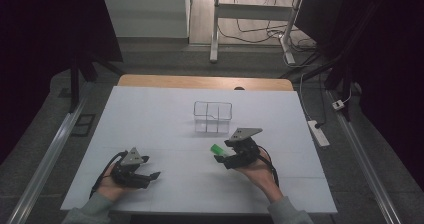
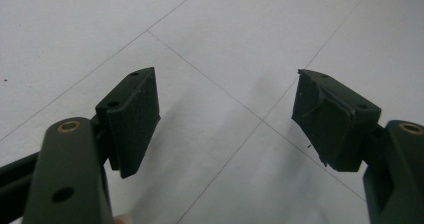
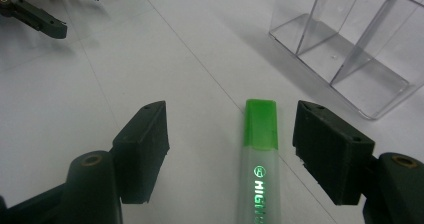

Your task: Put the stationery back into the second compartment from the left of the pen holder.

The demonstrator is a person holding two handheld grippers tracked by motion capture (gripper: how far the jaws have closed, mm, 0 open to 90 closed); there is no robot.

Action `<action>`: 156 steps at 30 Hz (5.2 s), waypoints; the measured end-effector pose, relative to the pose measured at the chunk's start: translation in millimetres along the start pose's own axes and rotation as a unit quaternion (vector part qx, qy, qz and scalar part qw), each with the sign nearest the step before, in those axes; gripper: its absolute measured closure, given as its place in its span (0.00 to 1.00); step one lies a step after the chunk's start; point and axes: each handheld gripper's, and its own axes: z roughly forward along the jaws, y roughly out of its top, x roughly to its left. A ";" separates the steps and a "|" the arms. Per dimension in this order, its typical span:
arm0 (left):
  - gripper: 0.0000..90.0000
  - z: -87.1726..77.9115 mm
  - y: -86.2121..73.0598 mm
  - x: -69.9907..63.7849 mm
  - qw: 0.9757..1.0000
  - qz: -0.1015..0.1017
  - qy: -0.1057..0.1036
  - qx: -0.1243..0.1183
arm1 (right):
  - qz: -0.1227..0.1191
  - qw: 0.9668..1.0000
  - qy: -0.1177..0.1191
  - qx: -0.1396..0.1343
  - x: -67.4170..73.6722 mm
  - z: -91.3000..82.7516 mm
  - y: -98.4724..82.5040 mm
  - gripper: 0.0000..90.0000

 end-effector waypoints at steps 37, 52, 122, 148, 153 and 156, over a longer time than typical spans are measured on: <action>0.28 7.5 -0.4 -3.4 0.999 0.022 -0.005 0.031 | -0.017 0.999 0.010 0.045 12.2 29.1 7.2 0.35; 0.27 8.0 -0.2 -3.0 0.999 0.021 -0.007 0.033 | -0.019 0.998 0.008 0.056 15.9 36.4 9.2 0.35; 0.28 -2.0 1.1 0.5 1.000 0.004 0.002 0.002 | -0.005 0.977 -0.047 0.208 -18.2 63.1 28.7 0.74; 0.28 -2.1 1.0 0.8 1.000 0.003 0.003 0.002 | 0.004 0.994 -0.050 0.095 -20.1 20.3 45.3 0.74; 0.28 -2.4 1.2 0.9 1.000 0.002 0.002 0.001 | 0.006 0.997 -0.047 0.060 -17.1 9.9 51.9 0.74; 0.28 -2.8 1.2 1.2 1.000 0.000 0.003 -0.002 | 0.008 0.998 -0.044 0.038 -16.2 4.1 55.7 0.74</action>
